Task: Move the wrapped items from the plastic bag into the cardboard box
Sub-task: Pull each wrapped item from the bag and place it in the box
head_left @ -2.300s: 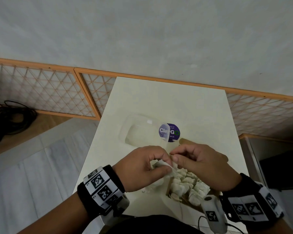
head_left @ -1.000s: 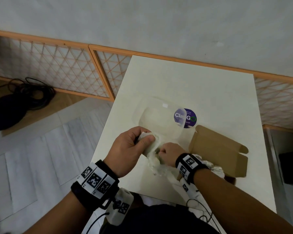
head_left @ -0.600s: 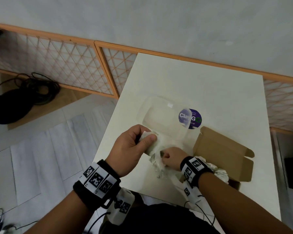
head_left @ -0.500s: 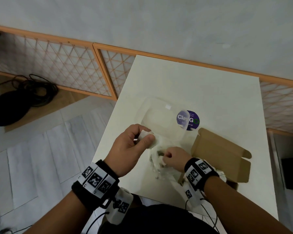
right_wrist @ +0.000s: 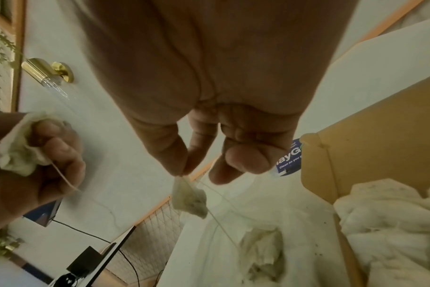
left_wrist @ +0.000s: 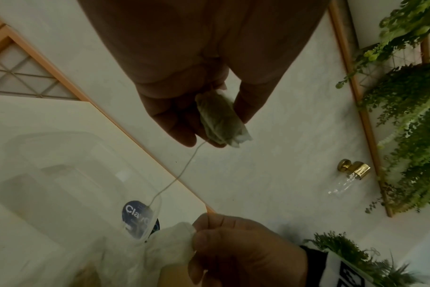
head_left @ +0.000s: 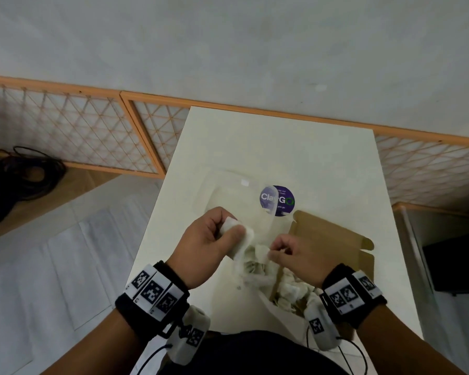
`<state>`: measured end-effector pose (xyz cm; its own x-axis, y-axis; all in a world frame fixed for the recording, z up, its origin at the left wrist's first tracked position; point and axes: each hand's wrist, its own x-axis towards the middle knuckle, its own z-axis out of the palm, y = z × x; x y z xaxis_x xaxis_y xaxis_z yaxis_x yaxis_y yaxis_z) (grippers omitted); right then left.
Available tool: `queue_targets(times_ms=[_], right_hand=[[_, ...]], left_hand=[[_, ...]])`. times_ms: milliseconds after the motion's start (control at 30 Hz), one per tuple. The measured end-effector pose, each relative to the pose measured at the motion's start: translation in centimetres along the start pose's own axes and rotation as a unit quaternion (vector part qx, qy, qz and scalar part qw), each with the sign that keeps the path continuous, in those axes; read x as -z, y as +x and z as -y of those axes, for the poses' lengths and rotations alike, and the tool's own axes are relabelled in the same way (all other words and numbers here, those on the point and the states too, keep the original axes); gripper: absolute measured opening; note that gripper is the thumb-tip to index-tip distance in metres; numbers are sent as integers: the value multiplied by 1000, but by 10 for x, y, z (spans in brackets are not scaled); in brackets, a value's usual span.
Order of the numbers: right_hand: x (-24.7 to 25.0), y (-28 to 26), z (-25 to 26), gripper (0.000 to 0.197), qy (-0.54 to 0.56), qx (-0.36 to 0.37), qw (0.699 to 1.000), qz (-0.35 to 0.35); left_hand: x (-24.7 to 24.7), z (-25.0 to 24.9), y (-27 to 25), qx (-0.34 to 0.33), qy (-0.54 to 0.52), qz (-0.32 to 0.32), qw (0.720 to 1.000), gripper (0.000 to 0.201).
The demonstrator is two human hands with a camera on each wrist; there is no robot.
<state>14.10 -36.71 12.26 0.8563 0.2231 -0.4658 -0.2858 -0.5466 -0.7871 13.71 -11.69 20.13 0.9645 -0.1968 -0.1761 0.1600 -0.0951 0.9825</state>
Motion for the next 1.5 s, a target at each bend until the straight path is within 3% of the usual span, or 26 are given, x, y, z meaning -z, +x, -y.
queue_targets(times_ms=[133,267,367,533,733,1067,1267,1500], right_hand=[[-1,0,1,12,85,-25,996,-11],[-2,-5,13,12,173,-48,984,-15],[0,-14,26,10,206,-48,977,-12],[8,-24,40,10,164,17,986,-32],[5,-17,36,6,74,11,997,-35],[28,-45,78,6,82,48,994,-55],[50,-80,123,6,52,112,991,-55],[73,-116,177,8,-28,198,978,-53]], left_hand=[[-5,4,2,1,16,12,1000,24],[-3,1,-2,3,21,22,1000,43],[1,4,-4,15,33,21,999,37],[4,11,-7,29,66,32,997,27],[2,18,-10,31,94,33,994,19],[5,26,-14,28,137,103,985,10],[-11,13,-10,48,100,186,976,61],[-22,-22,12,15,110,258,960,91]])
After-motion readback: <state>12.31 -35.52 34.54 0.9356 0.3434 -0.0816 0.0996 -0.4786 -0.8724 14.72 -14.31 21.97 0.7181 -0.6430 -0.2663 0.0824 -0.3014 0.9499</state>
